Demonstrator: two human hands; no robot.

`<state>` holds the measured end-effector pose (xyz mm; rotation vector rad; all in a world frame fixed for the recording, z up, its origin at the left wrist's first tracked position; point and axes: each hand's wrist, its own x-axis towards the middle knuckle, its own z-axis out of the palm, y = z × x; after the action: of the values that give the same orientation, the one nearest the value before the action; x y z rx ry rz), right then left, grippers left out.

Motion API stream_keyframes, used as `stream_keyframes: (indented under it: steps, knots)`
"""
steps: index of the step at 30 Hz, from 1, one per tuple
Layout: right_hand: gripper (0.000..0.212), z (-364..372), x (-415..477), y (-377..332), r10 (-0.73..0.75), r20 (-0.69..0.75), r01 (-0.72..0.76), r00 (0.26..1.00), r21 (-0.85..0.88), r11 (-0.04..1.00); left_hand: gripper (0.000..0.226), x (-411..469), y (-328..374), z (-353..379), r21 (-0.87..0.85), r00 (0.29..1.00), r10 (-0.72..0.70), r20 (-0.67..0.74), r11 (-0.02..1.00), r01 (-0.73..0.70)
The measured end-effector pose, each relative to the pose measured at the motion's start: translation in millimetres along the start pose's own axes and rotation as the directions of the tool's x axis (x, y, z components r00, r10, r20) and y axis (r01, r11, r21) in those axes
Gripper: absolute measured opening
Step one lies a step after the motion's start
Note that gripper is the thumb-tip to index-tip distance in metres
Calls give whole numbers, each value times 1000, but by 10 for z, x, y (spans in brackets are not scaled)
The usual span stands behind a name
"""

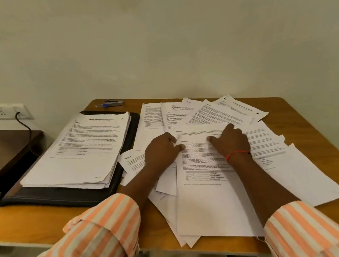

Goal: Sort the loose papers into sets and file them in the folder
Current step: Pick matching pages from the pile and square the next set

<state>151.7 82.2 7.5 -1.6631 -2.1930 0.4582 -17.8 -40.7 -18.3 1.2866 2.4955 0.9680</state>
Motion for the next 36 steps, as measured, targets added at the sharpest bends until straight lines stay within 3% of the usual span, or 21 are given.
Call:
stream_keyframes:
  steps: [2,5,8,12,15,20,27,31,36]
  knots:
    - [70,43,38,10,-28,-75,28,997,1,1000,26,33,-30,1,-94,1000,-25,-7,995,25]
    - [61,144,29,76,-110,-173,123,979,69,990,13,42,-79,6,-374,994,-85,-69,926,54]
    - [71,100,75,110,-76,-197,113,977,182,977,7,107,-72,-88,-562,982,-129,-137,826,30]
    - [83,28,192,173,-26,-149,30,989,25,999,15,172,-58,-58,-527,992,-108,-62,848,59]
    - [81,75,185,215,-3,-52,0,999,-43,999,28,157,-44,0,-384,997,-65,-30,922,48]
    - [68,55,175,170,-25,-47,31,999,122,992,38,178,-47,-7,-336,998,-62,0,940,58]
    - [43,4,92,75,-35,-82,52,996,221,974,36,175,-42,-17,-378,993,-116,-5,920,106]
    - [37,-1,119,46,-11,-99,56,995,458,887,36,174,-30,-49,-470,982,-160,-98,877,96]
    - [31,-40,123,10,71,-189,60,979,611,789,60,172,8,-129,-592,965,-220,-146,801,93]
